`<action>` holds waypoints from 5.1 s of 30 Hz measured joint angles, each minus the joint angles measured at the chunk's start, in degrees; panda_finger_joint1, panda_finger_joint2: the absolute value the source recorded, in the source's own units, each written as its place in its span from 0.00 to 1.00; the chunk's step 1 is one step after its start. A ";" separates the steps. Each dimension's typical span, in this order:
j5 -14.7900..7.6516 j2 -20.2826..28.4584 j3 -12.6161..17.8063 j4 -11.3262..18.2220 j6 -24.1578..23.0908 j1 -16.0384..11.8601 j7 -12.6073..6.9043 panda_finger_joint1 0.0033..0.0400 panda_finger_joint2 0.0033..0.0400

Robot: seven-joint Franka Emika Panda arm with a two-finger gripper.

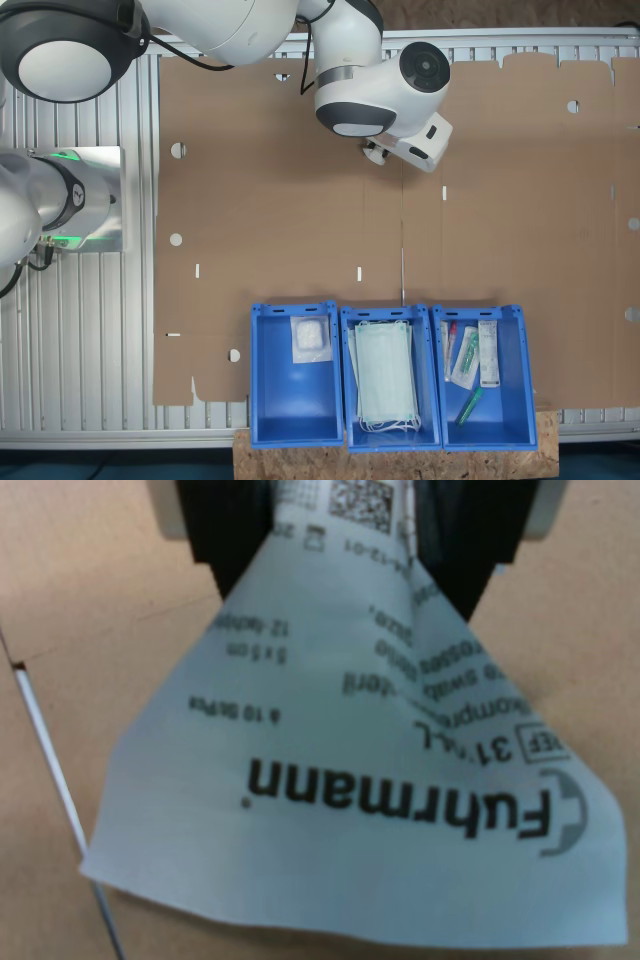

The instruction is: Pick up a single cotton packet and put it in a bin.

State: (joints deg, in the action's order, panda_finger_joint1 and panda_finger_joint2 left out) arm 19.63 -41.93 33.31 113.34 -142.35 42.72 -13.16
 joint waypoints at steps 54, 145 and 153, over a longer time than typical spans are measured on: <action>-1.13 25.62 3.56 4.80 11.51 -0.03 -2.79 0.15 0.15; -40.84 44.27 35.42 20.50 8.06 -4.08 -43.78 0.15 0.15; -40.84 44.21 35.42 20.50 7.55 -4.08 -44.22 0.15 0.15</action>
State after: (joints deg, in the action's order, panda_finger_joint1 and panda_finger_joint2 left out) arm -21.22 2.29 68.73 133.84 -134.79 38.64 -57.38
